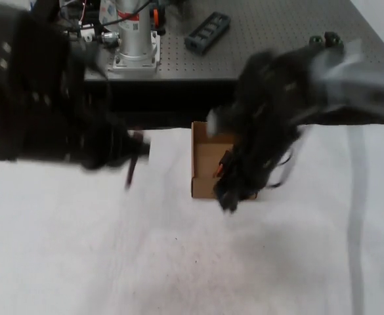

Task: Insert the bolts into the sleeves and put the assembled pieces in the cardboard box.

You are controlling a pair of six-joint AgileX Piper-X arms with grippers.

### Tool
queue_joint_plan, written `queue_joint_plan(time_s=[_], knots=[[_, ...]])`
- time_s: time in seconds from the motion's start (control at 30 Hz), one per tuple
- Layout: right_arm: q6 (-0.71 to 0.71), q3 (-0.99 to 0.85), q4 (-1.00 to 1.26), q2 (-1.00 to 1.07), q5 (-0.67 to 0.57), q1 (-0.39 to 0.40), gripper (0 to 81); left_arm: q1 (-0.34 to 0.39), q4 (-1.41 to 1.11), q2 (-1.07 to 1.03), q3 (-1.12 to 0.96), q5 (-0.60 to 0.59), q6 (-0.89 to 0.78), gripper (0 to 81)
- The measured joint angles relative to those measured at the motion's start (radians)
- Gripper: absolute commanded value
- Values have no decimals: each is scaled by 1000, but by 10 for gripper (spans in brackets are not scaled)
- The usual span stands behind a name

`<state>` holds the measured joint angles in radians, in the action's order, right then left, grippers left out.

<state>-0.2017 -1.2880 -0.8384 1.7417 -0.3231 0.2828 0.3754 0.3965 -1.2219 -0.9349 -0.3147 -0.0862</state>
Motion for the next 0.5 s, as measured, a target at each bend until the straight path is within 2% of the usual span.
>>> queue_joint_plan(time_s=[0.17, 0.23, 0.37, 0.5], knots=[[104, 223, 182, -349, -169, -6, 53, 7, -430, 14, 67, -306, -385, 6], [176, 350, 291, -407, -247, 7, 53, 16, -540, 12, 92, -343, -453, 6], [310, 559, 535, -553, -316, 89, 53, 42, -621, 8, 105, -397, -499, 6], [431, 649, 719, -591, -337, 146, 53, 63, -633, 8, 106, -432, -510, 6]])
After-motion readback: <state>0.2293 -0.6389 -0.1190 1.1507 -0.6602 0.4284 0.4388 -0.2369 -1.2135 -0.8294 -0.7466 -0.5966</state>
